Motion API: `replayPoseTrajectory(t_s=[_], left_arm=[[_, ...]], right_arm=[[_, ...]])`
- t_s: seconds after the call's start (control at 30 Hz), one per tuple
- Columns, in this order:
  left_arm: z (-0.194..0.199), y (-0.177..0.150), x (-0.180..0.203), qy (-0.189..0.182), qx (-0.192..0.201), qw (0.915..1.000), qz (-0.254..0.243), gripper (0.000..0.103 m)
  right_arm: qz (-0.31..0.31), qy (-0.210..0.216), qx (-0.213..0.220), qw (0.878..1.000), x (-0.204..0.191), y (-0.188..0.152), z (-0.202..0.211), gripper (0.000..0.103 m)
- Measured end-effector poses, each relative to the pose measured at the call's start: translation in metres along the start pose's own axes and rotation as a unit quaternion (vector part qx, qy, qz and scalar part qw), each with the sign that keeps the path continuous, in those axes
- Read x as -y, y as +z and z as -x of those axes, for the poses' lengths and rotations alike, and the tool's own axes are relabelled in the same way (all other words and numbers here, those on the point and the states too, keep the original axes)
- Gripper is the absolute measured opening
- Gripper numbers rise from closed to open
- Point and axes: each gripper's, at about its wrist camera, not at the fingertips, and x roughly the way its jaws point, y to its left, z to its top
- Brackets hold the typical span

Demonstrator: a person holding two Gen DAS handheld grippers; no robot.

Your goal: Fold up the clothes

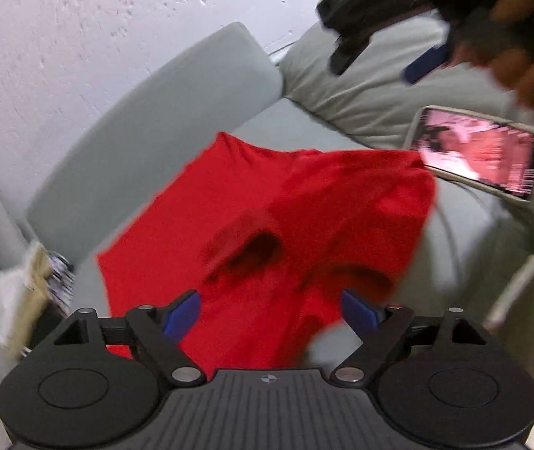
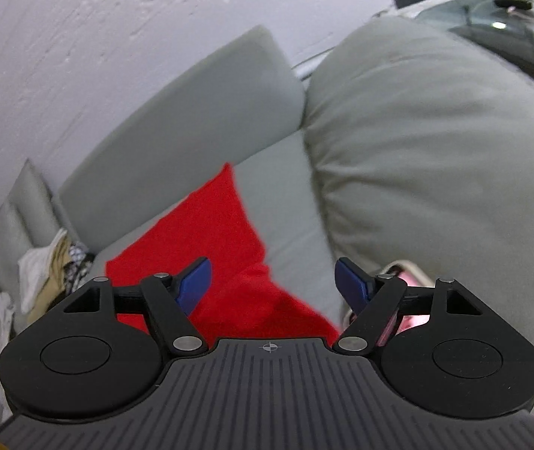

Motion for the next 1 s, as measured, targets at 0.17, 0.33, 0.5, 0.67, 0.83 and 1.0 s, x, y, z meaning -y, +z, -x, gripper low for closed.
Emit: replayPoseTrajectory(t_s=[0.17, 0.33, 0.5, 0.67, 0.83, 1.0], left_arm=[[0.007, -0.033, -0.068, -0.026, -0.011, 0.9911, 0.13, 0.084], [-0.029, -0.071, -0.139, 0.009, -0.016, 0.9404, 0.339, 0.05], [-0.049, -0.102, -0.155, 0.008, -0.023, 0.9102, 0.413, 0.044], [-0.052, -0.101, -0.154, 0.012, -0.024, 0.9195, 0.392, 0.044], [-0.052, -0.103, -0.153, 0.018, -0.032, 0.9207, 0.389, 0.044], [-0.053, -0.102, -0.148, 0.025, -0.037, 0.9237, 0.381, 0.045]], right_arm=[[0.096, 0.037, -0.044, 0.994, -0.045, -0.012, -0.023, 0.056], [0.261, 0.063, -0.077, 0.96, -0.117, -0.056, -0.048, 0.055], [0.373, 0.033, -0.082, 0.924, -0.161, -0.097, -0.064, 0.071], [0.432, -0.03, -0.087, 0.897, -0.17, -0.115, -0.071, 0.068], [0.449, -0.051, -0.086, 0.888, -0.163, -0.115, -0.062, 0.067], [0.441, -0.112, -0.075, 0.888, -0.153, -0.108, -0.071, 0.05]])
